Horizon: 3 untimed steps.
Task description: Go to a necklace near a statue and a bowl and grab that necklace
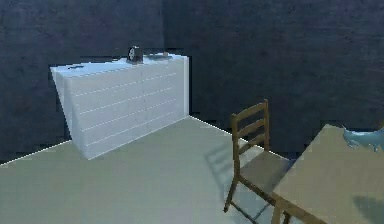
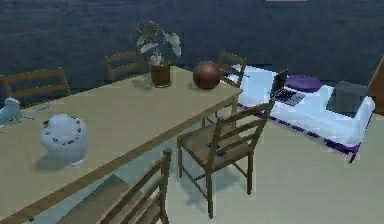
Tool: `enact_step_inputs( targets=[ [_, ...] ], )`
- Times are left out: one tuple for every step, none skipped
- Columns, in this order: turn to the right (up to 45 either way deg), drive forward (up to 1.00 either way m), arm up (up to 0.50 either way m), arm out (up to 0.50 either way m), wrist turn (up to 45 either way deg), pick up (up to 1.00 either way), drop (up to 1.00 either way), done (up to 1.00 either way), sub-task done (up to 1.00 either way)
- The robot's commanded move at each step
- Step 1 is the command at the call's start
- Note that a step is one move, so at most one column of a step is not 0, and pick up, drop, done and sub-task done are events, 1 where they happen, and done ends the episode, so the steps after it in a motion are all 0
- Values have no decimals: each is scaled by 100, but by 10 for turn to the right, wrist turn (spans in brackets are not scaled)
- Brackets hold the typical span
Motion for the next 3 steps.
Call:
enact_step_inputs(
  targets=[
    [0, 55, 0, 0, 0, 0, 0, 0, 0],
    [450, 0, 0, 0, 0, 0, 0, 0, 0],
    [-450, 0, 0, 0, 0, 0, 0, 0, 0]
  ],
)
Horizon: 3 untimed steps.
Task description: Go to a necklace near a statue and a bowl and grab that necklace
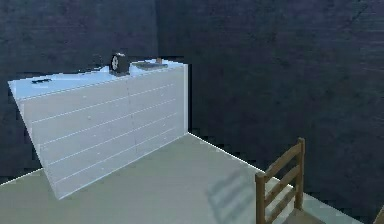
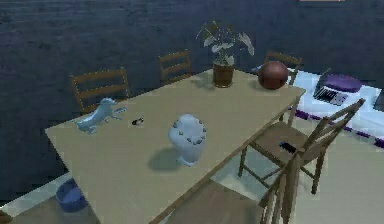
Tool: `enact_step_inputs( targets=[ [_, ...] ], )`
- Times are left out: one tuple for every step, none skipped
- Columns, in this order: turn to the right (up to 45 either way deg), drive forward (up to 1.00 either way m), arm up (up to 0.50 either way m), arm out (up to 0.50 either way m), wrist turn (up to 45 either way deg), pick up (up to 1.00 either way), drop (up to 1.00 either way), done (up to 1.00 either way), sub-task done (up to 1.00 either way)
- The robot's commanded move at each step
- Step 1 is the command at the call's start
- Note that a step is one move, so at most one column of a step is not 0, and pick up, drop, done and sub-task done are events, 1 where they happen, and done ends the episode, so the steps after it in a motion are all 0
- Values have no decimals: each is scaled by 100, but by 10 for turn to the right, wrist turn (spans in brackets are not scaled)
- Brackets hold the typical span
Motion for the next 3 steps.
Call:
enact_step_inputs(
  targets=[
    [-450, 0, 0, 0, 0, 0, 0, 0, 0],
    [-300, 0, 0, 0, 0, 0, 0, 0, 0],
    [0, 5, 0, 0, 0, 0, 0, 0, 0]
  ],
)
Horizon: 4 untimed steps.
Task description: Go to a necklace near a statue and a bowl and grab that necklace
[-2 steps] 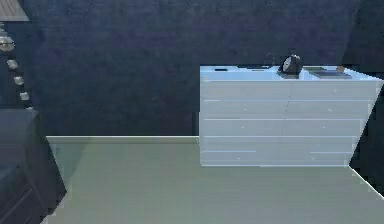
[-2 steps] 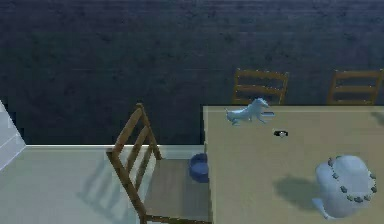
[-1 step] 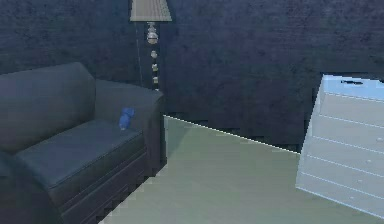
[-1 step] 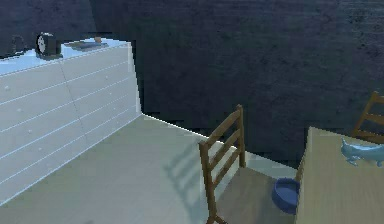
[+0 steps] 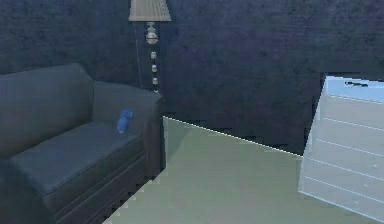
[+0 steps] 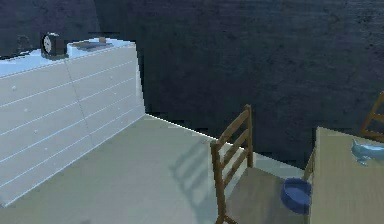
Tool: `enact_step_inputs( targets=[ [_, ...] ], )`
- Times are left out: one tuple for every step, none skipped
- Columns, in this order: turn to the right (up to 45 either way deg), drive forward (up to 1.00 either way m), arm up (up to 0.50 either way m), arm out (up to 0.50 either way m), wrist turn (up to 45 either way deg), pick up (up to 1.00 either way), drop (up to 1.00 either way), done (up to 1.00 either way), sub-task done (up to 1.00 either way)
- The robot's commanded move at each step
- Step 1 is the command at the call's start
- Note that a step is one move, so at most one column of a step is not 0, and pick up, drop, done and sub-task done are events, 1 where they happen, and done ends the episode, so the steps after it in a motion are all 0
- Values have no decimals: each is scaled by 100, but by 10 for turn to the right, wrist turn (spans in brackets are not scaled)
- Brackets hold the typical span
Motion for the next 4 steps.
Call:
enact_step_inputs(
  targets=[
    [450, 0, 0, 0, 0, 0, 0, 0, 0],
    [330, 0, 0, 0, 0, 0, 0, 0, 0],
    [0, 25, 0, 0, 0, 0, 0, 0, 0],
    [450, 0, 0, 0, 0, 0, 0, 0, 0]
  ],
)
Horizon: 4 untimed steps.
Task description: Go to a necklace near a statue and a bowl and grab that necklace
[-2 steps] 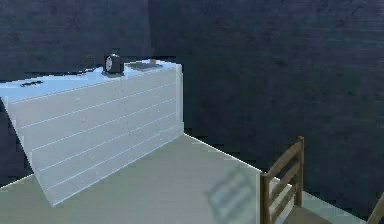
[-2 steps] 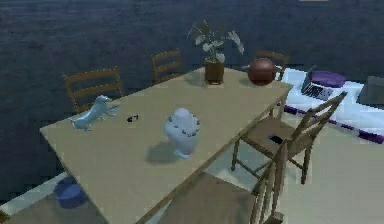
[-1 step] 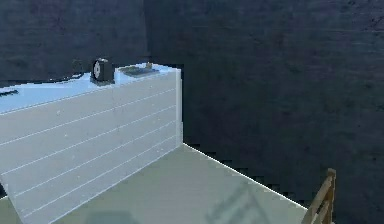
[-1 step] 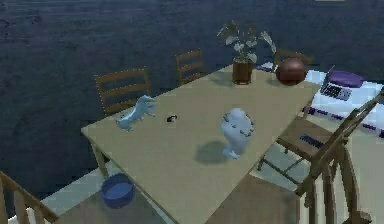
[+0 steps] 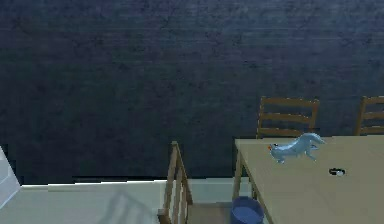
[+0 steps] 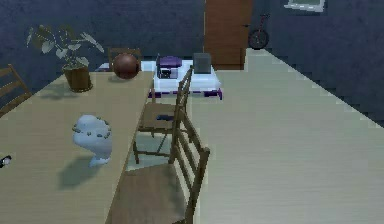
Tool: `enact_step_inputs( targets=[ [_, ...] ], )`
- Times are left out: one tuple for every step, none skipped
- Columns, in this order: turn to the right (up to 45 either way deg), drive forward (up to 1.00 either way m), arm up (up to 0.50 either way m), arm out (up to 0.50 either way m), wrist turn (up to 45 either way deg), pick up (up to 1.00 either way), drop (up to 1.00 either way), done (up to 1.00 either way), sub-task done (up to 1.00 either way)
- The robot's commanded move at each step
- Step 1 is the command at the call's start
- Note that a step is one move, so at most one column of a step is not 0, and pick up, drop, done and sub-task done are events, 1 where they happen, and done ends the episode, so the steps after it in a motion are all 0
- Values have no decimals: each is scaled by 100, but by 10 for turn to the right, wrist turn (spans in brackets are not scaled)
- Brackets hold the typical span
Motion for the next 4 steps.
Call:
enact_step_inputs(
  targets=[
    [-240, 0, 0, 0, 0, 0, 0, 0, 0],
    [0, 0, 50, 0, 0, 0, 0, 0, 0],
    [0, 0, 38, 0, 0, 0, 0, 0, 0],
    [0, 0, 0, 44, 0, 0, 0, 0, 0]
  ],
)
